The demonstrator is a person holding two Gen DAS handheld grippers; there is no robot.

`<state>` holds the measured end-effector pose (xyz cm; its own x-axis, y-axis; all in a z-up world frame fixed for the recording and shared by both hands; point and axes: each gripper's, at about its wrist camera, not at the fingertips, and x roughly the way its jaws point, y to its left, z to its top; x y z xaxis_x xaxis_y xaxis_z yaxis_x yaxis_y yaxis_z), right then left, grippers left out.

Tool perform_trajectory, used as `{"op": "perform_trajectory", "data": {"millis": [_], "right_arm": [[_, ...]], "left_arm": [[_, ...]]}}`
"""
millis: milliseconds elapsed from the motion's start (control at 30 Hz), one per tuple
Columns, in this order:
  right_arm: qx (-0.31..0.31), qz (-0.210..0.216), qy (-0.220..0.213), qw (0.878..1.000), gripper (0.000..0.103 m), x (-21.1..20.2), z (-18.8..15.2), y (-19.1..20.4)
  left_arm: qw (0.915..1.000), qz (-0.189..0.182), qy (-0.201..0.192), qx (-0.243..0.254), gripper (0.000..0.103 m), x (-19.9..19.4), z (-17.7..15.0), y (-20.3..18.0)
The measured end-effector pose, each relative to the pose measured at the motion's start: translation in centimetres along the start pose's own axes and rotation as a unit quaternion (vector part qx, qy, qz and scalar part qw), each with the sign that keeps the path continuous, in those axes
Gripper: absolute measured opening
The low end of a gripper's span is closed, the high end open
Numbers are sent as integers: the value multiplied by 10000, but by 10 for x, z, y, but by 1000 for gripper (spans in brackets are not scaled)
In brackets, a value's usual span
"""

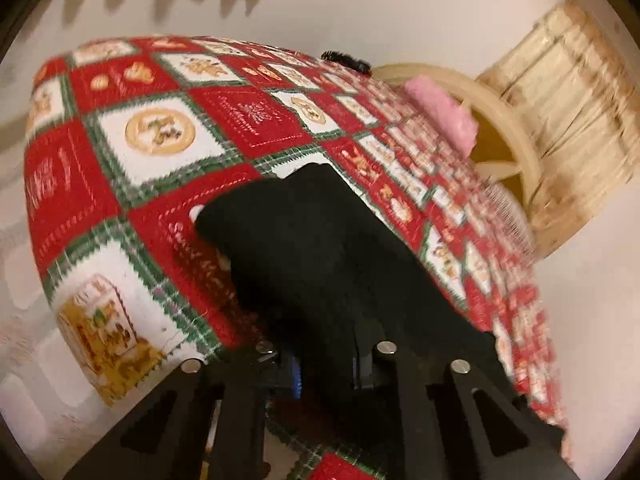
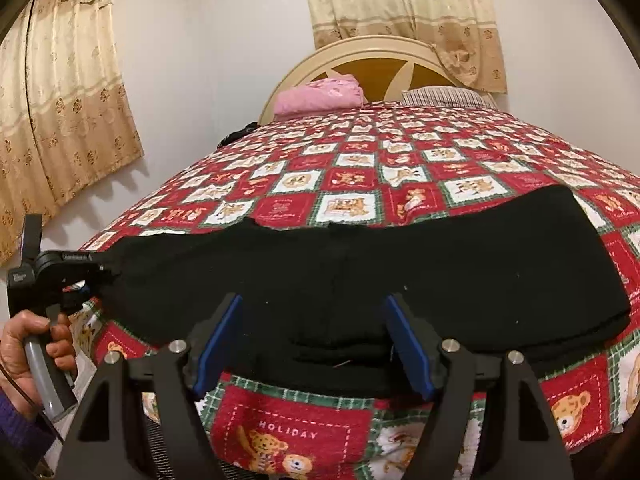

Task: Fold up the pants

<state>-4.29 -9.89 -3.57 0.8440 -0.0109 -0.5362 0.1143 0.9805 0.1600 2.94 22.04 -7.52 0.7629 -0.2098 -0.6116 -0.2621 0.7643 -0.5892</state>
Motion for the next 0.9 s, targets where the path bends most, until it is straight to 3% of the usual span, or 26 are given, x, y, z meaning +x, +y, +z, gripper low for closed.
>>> {"op": "perform_trajectory", "data": {"millis": [67,167,267,367,433,500,600,700,800,900], "right_arm": [[65,-46,12,10000,76,1,0,-5],[200,-162,0,9997,76,1,4,-19],[552,-392,-136,9976,76,-9,12,-47],[991,-649,-320,9924,76,-24,21,-83],[1288,-605,-382,9891,76,-33,25,-109],[1571,-404,-416,9859,76,-37,27,-131],[1833,-330,-536,9810,76,-46,28,-150],[1967,-303,-688,9776,76,-58,29,-165],[2144,-406,-780,9728,76,-68,26,-177],[2290,-469,-789,9691,76,-72,23,-187]], "left_arm": [[9999,-89,-76,71,14,-2,-3,2],[9974,73,-276,661,14,-10,-4,-18],[9913,-150,-519,1198,14,-23,-1,-48],[9748,-449,-804,2034,14,-41,-4,-94],[9553,-815,-952,2676,14,-56,-17,-132],[9305,-1391,-965,3248,14,-70,-40,-171],[8920,-2242,-691,3865,14,-78,-84,-225],[8567,-2722,-307,4371,14,-68,-129,-261],[8247,-2847,37,4886,14,-50,-181,-283],[7986,-2676,473,5371,14,-23,-232,-289]]}}
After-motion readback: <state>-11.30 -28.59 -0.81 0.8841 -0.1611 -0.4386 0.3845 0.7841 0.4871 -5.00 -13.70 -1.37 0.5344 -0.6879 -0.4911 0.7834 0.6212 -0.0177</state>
